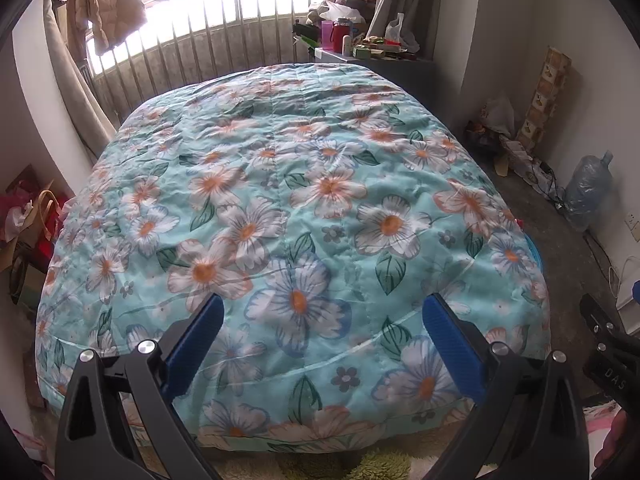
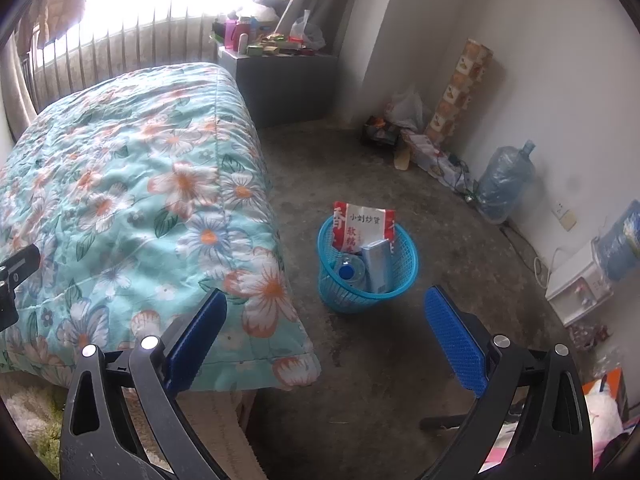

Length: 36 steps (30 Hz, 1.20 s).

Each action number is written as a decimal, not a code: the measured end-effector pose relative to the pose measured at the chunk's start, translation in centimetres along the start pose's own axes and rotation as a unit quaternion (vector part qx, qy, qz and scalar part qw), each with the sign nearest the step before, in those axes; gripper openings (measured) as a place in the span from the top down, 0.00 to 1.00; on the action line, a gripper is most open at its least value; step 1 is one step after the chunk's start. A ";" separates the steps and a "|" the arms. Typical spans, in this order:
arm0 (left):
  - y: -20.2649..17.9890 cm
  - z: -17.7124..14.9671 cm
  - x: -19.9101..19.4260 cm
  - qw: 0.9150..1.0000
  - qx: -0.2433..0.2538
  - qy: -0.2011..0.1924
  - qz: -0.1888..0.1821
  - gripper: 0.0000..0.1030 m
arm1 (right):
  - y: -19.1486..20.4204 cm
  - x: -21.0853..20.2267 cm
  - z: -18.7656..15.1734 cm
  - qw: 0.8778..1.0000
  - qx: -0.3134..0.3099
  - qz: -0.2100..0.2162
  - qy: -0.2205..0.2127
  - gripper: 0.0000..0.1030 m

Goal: Collect trash

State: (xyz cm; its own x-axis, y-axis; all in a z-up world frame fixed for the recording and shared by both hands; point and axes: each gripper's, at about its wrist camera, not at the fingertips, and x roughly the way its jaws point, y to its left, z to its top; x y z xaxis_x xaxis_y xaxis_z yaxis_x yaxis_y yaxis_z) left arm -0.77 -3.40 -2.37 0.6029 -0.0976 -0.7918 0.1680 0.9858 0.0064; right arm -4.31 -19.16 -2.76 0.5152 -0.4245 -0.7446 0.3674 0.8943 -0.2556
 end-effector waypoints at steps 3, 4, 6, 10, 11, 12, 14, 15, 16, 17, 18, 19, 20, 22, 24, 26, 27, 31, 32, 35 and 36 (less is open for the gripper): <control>0.0 0.0 0.0 1.000 0.000 0.001 0.000 0.05 | 0.0 0.0 0.0 1.000 0.001 0.001 0.000 0.08; 0.0 0.0 0.0 1.000 -0.001 0.001 0.000 0.05 | 0.0 0.0 0.0 1.000 0.001 0.000 0.000 0.08; 0.1 0.0 0.0 1.000 -0.001 0.000 0.000 0.05 | 0.0 0.0 0.0 1.000 0.000 0.000 0.000 0.08; 0.1 0.0 0.1 1.000 0.000 0.001 0.000 0.05 | 0.0 -0.2 -0.1 1.000 0.003 -0.003 -0.001 0.08; 0.1 0.0 0.1 1.000 0.001 0.002 0.000 0.05 | -0.1 -0.2 -0.2 1.000 0.003 -0.004 -0.001 0.08; 0.1 0.0 0.1 1.000 0.001 0.002 0.000 0.05 | -0.1 -0.2 -0.2 1.000 0.004 -0.004 -0.001 0.08; 0.1 -0.1 0.1 1.000 0.000 0.002 0.001 0.05 | -0.1 -0.2 -0.3 1.000 0.004 -0.004 -0.001 0.08; 0.1 -0.1 0.1 1.000 0.000 0.002 0.001 0.05 | -0.1 -0.2 -0.3 1.000 0.004 -0.004 -0.001 0.08; 0.1 -0.1 0.1 1.000 0.000 0.001 0.001 0.05 | -0.1 -0.3 -0.3 1.000 0.003 -0.004 -0.001 0.08; 0.1 -0.1 0.1 1.000 0.000 0.001 0.002 0.05 | -0.1 -0.3 -0.3 1.000 0.003 -0.004 -0.002 0.08; 0.2 -0.1 0.1 1.000 0.000 0.000 0.002 0.05 | -0.1 -0.2 -0.3 1.000 0.003 -0.004 -0.002 0.08; 0.2 -0.1 0.1 1.000 0.000 0.001 0.001 0.05 | -0.1 -0.2 -0.3 1.000 0.003 -0.004 -0.002 0.08; 0.1 -0.1 0.1 1.000 0.000 0.001 0.001 0.05 | -0.1 -0.2 -0.3 1.000 0.003 -0.004 -0.002 0.08; 0.1 -0.1 0.1 1.000 0.000 0.002 0.001 0.05 | -0.2 -0.2 -0.3 1.000 0.003 -0.004 -0.002 0.08; 0.1 -0.1 0.1 1.000 0.000 0.001 0.002 0.05 | -0.2 -0.2 -0.3 1.000 0.003 -0.004 -0.002 0.08; 0.1 -0.1 0.1 1.000 0.000 0.001 0.002 0.05 | -0.2 -0.2 -0.3 1.000 0.003 -0.004 -0.003 0.08; 0.0 -0.1 0.1 1.000 0.000 0.001 0.002 0.05 | -0.2 -0.2 -0.3 1.000 0.003 -0.004 -0.002 0.08; 0.0 -0.1 0.1 1.000 0.000 0.001 0.002 0.05 | -0.2 -0.2 -0.3 1.000 0.003 -0.004 -0.003 0.08; 0.1 -0.1 0.1 1.000 0.000 0.001 0.001 0.05 | -0.3 -0.2 -0.3 1.000 0.002 -0.004 -0.003 0.08; 0.1 -0.1 0.1 1.000 0.000 0.000 0.002 0.05 | -0.3 -0.3 -0.4 1.000 0.003 -0.005 -0.004 0.08; 0.0 -0.1 0.1 1.000 0.000 0.001 0.002 0.05 | -0.3 -0.3 -0.4 1.000 0.002 -0.005 -0.005 0.08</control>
State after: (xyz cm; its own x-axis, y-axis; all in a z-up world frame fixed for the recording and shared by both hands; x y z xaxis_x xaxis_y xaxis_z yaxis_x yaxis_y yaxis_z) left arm -0.75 -3.35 -2.48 0.6023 -0.0944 -0.7926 0.1659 0.9861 0.0086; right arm -4.88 -19.28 -2.73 0.5186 -0.4347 -0.7362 0.3763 0.8893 -0.2601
